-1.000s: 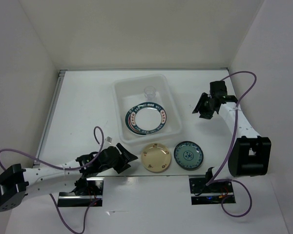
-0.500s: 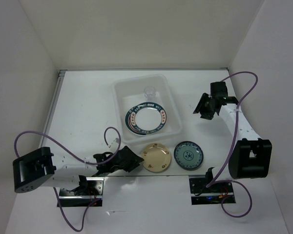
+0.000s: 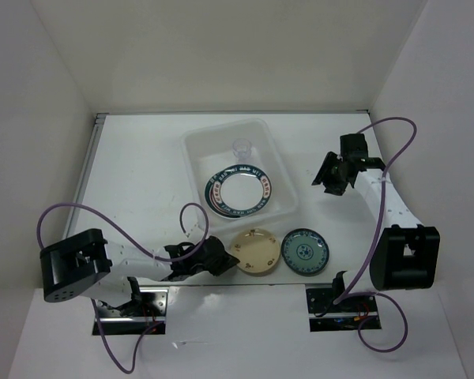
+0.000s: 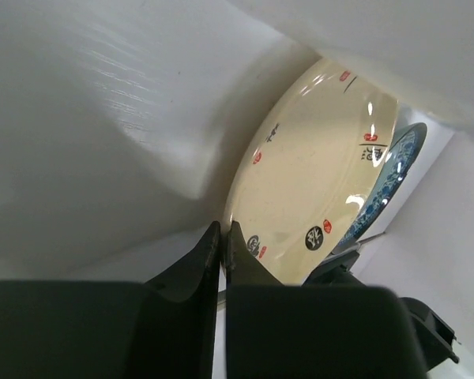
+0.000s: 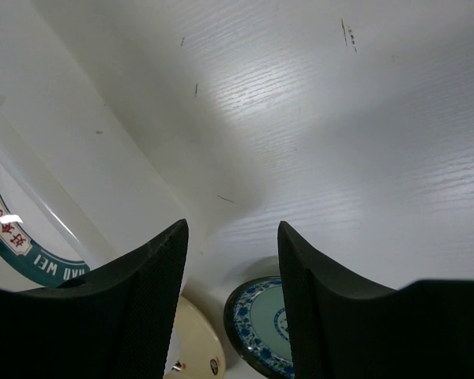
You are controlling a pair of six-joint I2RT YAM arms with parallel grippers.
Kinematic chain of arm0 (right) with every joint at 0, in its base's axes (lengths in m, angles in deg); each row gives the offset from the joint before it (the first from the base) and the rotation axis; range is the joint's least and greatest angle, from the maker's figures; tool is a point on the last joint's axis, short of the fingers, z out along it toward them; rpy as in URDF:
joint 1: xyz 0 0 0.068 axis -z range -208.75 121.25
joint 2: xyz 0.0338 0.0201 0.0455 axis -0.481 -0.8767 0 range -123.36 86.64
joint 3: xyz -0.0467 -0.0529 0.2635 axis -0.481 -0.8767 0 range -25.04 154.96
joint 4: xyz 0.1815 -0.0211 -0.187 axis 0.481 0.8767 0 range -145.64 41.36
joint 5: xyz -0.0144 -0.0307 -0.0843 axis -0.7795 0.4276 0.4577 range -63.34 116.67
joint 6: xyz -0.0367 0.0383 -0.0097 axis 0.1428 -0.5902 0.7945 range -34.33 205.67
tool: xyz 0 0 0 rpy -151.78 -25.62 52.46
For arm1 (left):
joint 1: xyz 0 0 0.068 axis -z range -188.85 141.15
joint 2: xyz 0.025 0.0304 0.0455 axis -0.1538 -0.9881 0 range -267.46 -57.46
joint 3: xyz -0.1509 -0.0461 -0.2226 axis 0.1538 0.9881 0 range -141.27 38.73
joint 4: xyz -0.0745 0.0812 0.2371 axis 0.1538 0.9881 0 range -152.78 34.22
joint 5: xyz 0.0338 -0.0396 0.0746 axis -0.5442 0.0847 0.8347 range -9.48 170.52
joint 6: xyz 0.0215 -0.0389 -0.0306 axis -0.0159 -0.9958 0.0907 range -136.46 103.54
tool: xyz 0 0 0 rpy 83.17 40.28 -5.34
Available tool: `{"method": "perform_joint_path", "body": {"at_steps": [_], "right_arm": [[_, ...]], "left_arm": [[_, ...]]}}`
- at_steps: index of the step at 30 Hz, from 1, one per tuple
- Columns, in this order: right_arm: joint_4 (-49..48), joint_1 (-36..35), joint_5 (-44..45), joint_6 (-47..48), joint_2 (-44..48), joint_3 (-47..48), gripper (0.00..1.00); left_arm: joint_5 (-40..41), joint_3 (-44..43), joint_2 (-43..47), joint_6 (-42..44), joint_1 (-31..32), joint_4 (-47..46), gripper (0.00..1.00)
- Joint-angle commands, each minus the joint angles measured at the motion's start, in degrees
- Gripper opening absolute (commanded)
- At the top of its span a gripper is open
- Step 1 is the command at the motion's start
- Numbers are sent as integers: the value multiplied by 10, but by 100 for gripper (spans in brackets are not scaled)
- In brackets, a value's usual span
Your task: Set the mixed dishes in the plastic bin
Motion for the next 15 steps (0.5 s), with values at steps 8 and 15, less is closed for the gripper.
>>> {"method": "perform_joint_path", "body": {"at_steps": [8, 15], "right_arm": [[-16, 2, -7, 1, 35, -3, 55], [-21, 2, -7, 1, 57, -3, 56]], "left_arm": [[-82, -68, 58, 58, 2, 97, 0], [-107, -107, 142, 87, 2, 187, 0]]}}
